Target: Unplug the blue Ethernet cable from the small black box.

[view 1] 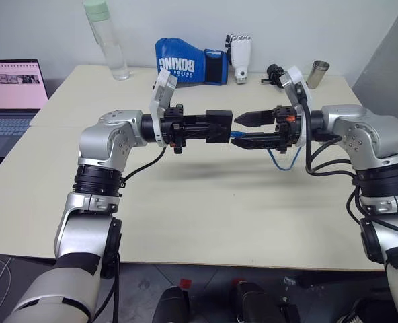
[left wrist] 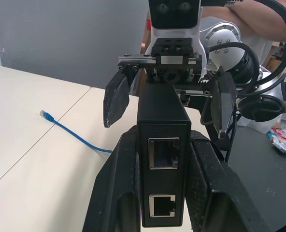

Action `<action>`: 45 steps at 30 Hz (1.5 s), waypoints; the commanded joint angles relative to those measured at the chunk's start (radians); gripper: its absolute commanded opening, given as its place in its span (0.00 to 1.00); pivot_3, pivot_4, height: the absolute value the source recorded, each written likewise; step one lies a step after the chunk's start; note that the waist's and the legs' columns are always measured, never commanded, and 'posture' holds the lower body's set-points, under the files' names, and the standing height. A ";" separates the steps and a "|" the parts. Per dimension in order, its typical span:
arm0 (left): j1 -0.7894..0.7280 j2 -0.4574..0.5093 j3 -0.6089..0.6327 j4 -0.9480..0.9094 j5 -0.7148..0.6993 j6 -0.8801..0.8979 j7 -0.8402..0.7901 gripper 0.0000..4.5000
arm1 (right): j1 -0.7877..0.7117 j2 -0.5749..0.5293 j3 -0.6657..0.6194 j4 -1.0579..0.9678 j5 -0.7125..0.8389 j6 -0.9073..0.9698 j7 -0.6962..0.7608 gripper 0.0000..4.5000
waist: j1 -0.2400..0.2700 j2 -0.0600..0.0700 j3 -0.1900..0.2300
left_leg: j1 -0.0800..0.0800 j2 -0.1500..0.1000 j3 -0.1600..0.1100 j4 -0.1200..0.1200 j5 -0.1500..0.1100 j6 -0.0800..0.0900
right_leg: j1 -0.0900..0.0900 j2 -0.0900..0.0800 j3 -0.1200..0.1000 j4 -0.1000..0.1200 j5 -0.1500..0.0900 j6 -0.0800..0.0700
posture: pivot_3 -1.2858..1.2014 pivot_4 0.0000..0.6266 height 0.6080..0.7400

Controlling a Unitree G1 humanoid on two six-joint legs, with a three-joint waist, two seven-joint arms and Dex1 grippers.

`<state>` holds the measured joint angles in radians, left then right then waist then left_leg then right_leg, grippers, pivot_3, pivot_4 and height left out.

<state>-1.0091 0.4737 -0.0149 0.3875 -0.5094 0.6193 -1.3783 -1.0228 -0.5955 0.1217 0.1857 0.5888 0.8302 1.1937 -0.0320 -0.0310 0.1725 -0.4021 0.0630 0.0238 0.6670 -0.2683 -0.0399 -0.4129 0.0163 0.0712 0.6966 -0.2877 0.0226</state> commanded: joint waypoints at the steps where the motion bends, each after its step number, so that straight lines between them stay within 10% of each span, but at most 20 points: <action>1: -0.025 0.012 0.007 -0.024 -0.009 -0.008 -0.012 0.17 | -0.026 0.002 -0.003 -0.004 -0.022 -0.030 0.019 0.99 | 0.000 0.000 0.000 | 0.000 0.000 0.000 0.000 0.000 0.000 | 0.000 0.000 0.000 0.000 0.000 0.000 | 0.52 0.24 1.00; 7: -0.030 0.016 0.011 -0.019 -0.007 -0.011 -0.014 0.17 | -0.024 0.006 0.000 0.018 -0.037 -0.038 0.039 0.89 | 0.000 0.000 0.000 | 0.000 0.000 0.000 0.000 0.000 0.000 | 0.000 0.000 0.000 0.000 0.000 0.000 | 0.52 0.24 1.00; 25: -0.022 0.023 -0.002 -0.031 0.004 -0.010 -0.011 0.17 | -0.055 0.042 -0.027 0.078 -0.041 -0.029 0.048 0.02 | 0.000 0.000 0.000 | 0.000 0.000 0.000 0.000 0.000 0.000 | -0.001 0.000 0.000 0.000 0.000 0.000 | 0.52 0.24 1.00; 45: 0.014 0.074 -0.008 -0.039 0.022 -0.043 -0.025 0.17 | 0.073 -0.128 -0.016 0.028 -0.103 -0.086 0.117 0.02 | 0.000 0.000 0.000 | -0.001 0.000 0.000 0.000 0.000 0.000 | -0.001 0.000 0.000 0.000 0.000 0.000 | 0.52 0.24 1.00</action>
<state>-0.9718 0.5442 -0.0346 0.3630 -0.4835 0.5985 -1.3904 -0.9467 -0.7073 0.1351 0.2223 0.4908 0.7715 1.2898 -0.0318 -0.0308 0.1727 -0.4025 0.0629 0.0242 0.6665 -0.2683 -0.0399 -0.4140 0.0164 0.0715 0.6966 -0.2877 0.0227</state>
